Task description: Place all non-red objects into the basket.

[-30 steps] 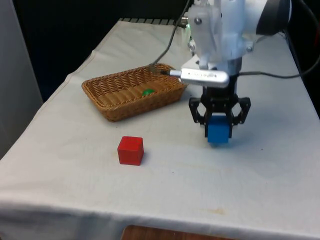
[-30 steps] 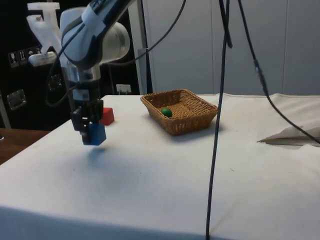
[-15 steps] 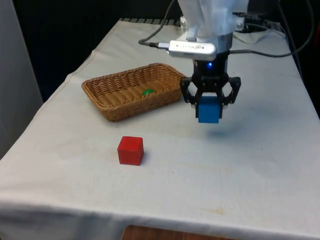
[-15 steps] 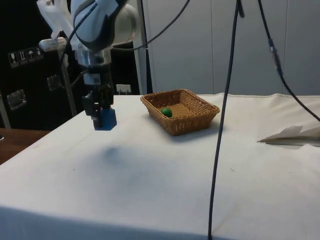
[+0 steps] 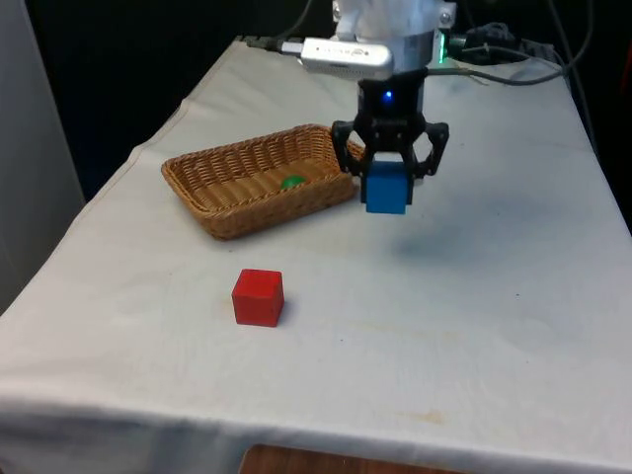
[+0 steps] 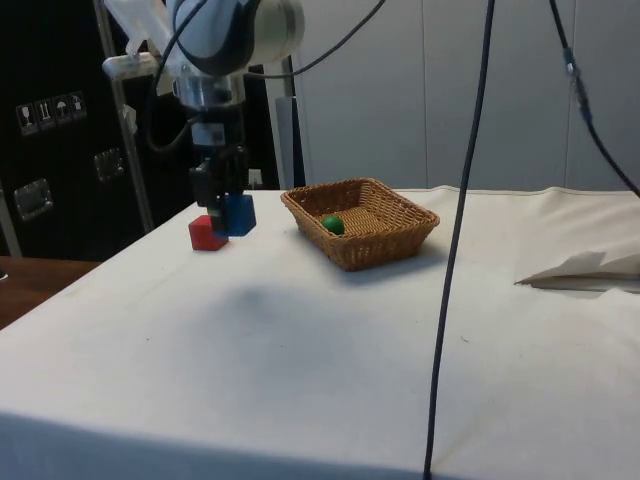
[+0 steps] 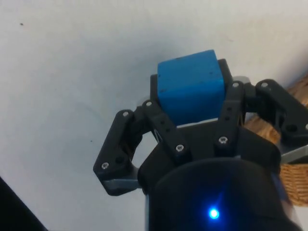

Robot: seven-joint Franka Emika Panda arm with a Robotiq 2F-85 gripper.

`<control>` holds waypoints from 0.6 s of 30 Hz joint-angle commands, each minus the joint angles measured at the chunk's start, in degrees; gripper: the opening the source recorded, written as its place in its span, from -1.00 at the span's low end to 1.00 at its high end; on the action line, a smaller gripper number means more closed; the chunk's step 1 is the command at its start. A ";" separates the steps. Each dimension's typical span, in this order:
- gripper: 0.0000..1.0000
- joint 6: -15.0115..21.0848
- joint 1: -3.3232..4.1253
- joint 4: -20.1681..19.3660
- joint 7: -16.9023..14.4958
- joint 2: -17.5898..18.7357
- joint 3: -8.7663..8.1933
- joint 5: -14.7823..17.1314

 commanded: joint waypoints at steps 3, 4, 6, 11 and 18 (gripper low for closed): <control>-0.94 0.11 0.11 -1.49 -0.23 -1.43 -0.86 -0.97; -0.94 0.06 0.06 -1.83 -0.40 -1.78 -1.03 -1.15; -0.94 0.06 0.06 -2.41 -0.63 -2.35 -1.43 -1.32; -0.94 0.00 0.06 -3.84 -1.60 -3.84 -2.69 -1.89; -0.94 0.06 -0.11 -5.61 -3.67 -5.44 -4.64 -1.89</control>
